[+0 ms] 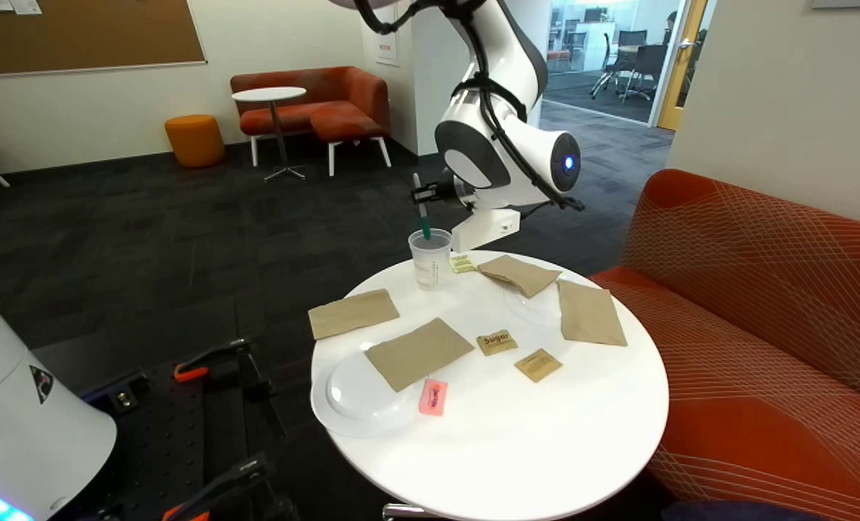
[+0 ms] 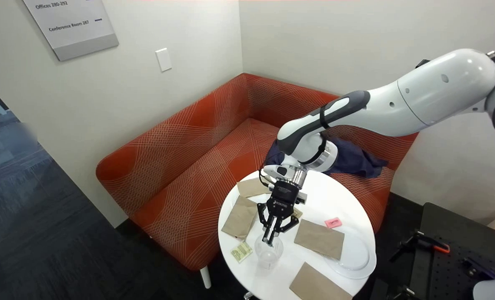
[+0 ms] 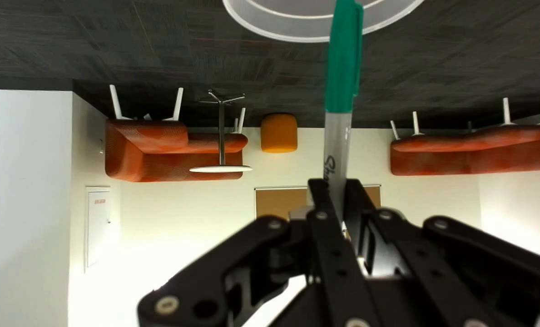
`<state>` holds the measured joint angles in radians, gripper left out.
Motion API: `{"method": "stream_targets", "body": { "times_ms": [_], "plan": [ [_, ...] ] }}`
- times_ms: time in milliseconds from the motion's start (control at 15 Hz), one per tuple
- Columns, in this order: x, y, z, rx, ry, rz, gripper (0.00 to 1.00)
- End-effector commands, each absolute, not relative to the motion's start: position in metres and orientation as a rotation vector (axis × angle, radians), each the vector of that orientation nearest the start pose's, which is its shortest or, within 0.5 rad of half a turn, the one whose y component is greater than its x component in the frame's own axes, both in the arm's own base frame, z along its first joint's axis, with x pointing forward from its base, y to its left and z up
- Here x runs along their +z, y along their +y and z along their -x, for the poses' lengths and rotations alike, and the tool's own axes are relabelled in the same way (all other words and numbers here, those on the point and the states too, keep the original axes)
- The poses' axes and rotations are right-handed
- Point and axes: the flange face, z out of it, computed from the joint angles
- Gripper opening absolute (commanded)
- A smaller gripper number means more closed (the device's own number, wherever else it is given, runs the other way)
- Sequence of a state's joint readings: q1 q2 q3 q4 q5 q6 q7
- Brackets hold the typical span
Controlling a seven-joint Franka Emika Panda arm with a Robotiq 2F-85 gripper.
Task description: Place the pen inside the clear cup
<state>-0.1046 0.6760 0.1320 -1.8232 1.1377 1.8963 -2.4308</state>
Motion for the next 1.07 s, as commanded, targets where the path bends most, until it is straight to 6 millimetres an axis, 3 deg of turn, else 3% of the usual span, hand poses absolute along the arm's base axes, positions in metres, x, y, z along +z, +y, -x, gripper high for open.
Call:
{"method": "stream_targets", "body": {
  "times_ms": [0,1000],
  "plan": [
    [0.156,0.082,-0.615,-0.905,-1.592,1.381,0.03],
    [0.118,0.07,-0.622,-0.884,-1.56,1.436,0.03]
  ]
}}
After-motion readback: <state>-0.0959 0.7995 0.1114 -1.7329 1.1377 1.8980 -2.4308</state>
